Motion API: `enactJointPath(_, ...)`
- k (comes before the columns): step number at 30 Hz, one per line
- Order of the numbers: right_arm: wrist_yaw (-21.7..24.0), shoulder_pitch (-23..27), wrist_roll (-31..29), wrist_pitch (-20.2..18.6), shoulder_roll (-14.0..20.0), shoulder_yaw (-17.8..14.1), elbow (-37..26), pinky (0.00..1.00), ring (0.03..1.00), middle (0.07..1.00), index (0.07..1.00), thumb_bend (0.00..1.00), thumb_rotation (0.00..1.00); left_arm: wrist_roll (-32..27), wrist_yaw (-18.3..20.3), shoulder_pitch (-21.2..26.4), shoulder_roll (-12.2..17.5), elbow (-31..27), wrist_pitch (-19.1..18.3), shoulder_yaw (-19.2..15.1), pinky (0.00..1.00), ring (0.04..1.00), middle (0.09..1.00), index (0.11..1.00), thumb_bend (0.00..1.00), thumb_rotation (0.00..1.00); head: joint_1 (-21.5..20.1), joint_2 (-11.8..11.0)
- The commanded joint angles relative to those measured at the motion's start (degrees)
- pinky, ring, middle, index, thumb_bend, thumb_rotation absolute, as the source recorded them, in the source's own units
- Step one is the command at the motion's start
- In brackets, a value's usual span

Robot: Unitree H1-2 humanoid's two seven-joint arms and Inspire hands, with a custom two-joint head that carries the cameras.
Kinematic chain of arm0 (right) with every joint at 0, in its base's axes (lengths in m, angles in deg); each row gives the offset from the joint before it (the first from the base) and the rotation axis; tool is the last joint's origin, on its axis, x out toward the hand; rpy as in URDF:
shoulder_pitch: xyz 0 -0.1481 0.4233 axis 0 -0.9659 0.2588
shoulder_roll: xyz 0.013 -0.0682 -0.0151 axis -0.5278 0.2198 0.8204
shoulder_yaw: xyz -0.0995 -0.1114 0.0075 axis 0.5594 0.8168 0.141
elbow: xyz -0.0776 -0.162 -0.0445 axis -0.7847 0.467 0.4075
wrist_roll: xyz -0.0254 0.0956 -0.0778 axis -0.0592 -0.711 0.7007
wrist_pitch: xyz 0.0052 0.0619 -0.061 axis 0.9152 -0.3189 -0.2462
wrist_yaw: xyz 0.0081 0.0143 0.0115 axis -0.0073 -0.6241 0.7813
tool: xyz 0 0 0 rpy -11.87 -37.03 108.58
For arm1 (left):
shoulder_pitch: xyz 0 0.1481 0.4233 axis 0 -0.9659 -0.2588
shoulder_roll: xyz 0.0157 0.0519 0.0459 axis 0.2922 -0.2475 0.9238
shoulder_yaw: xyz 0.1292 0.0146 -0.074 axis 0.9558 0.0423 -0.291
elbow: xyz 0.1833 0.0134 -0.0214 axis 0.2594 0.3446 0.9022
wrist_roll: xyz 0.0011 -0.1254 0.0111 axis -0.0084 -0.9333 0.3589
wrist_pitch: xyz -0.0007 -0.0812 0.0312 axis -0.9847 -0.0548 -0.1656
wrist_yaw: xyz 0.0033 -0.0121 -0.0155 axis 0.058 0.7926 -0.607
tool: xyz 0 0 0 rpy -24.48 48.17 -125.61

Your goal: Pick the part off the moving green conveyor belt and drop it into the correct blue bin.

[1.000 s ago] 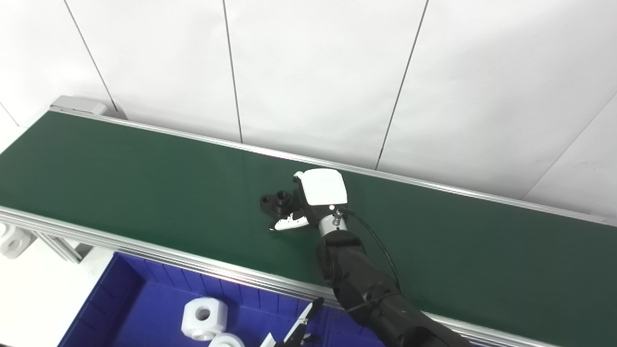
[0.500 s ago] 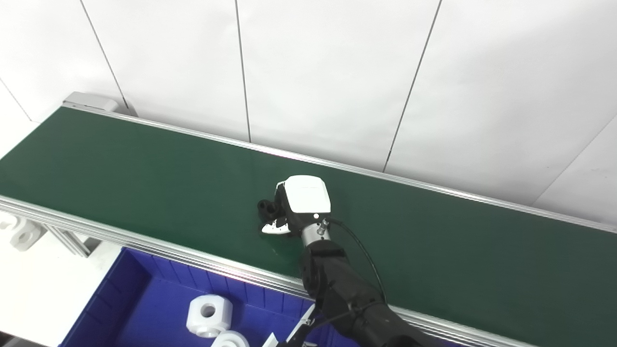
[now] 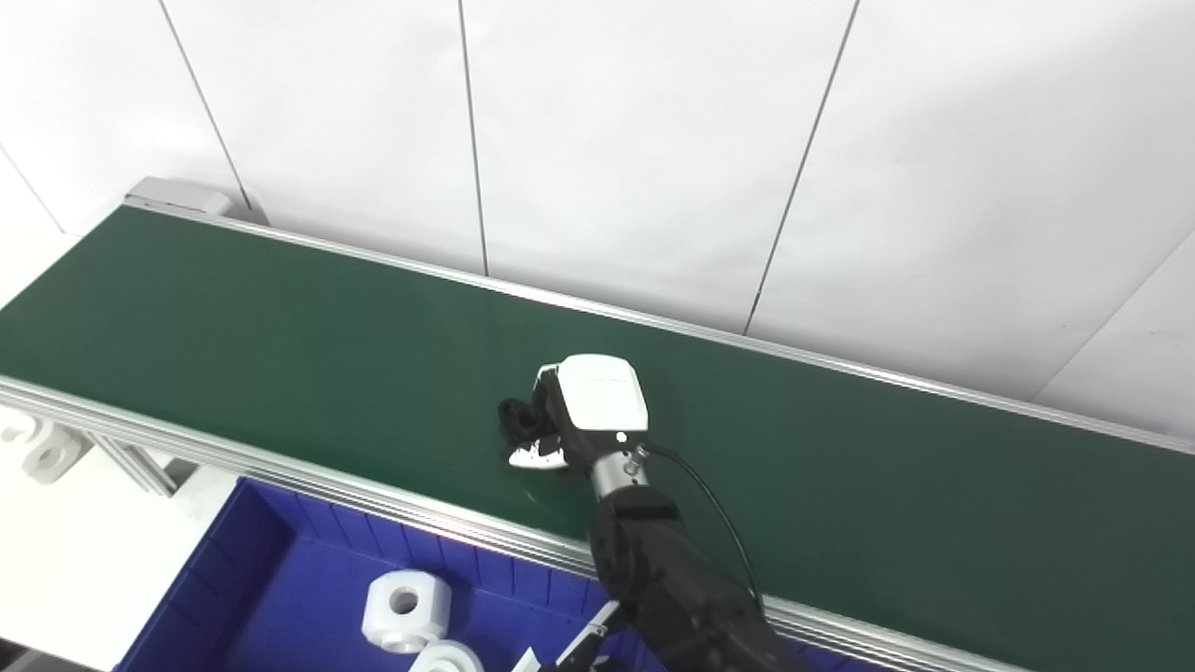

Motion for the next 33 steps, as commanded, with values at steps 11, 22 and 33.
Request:
enactJointPath(11,15.67,-14.9,9.53,-7.93,11.54,-2.93,-49.03,0.09,0.144,0.234,0.487,0.51,0.13,-4.06,1.65,1.01,-1.05,-3.86,-0.8,-3.78,0.93,1.0,1.0,1.0,0.94,0.8,-8.93,3.66)
enactJointPath(22,24.82,-32.35,24.7,-10.19,13.42,-6.03,-70.29,0.09,0.147,0.239,0.486,0.51,0.13,-16.62,3.58,-0.57,-1.55,-10.05,-10.34,-11.4,1.0,1.0,1.0,1.0,0.97,0.9,-19.94,8.6)
enactJointPath(33,27.56,-53.08,33.56,-7.87,10.77,-9.35,-82.17,0.09,0.155,0.252,0.486,0.5,0.13,-23.61,6.64,-0.44,1.58,-15.25,-16.36,-16.61,1.0,1.0,1.0,1.0,0.87,0.9,-30.13,14.16)
